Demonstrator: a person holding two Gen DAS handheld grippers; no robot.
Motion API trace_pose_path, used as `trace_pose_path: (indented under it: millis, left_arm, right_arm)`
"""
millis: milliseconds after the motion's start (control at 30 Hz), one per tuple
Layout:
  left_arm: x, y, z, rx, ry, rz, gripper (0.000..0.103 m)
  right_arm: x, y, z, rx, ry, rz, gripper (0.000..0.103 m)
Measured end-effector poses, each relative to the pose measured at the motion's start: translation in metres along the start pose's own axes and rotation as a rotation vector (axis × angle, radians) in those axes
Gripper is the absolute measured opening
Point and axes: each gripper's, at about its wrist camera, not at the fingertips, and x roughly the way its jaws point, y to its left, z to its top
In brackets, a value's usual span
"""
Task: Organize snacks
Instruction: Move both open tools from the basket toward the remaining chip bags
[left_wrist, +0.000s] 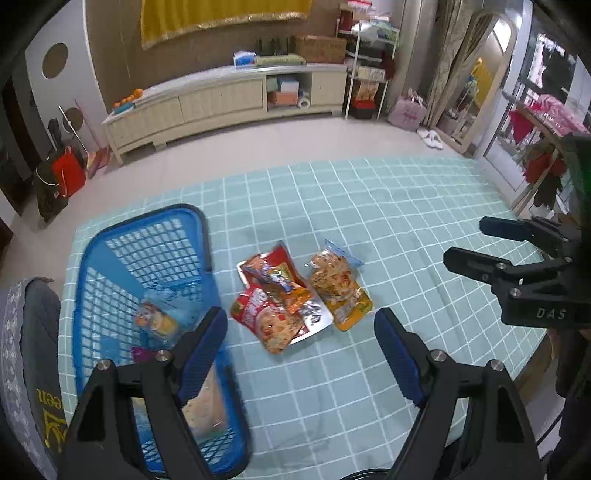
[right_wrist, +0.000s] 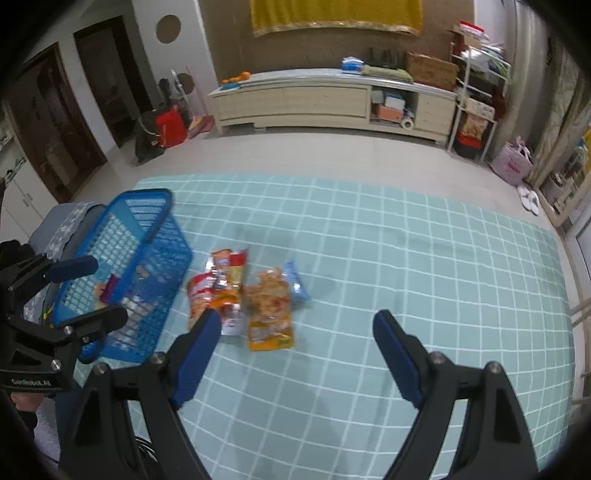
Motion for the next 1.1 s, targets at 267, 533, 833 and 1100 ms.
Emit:
trace_pose_path:
  millis: [267,533,833,1100]
  left_arm:
    - [0.047,-0.018,0.014,-0.073,0.058,0.065,0.081]
    - [0.088,-0.028,0.02,-0.102,0.087,0.114,0.066]
    - [0.134,-0.014,0.009,-0.169,0.13,0.202,0.047]
    - [0.158,0.003,0.008,-0.213,0.152,0.227,0.044]
  right_arm:
    - [0.028,-0.025,0.001,0.012,0.065,0.005,0.087]
    - [0.064,-0.039,0.005,0.047,0.092,0.005,0.087]
    - [0.097,-0.046,-0.003,0.044,0.104,-0.002,0.087]
    - [0.114,-0.047,-0.005,0.056,0.104,0.031,0.087]
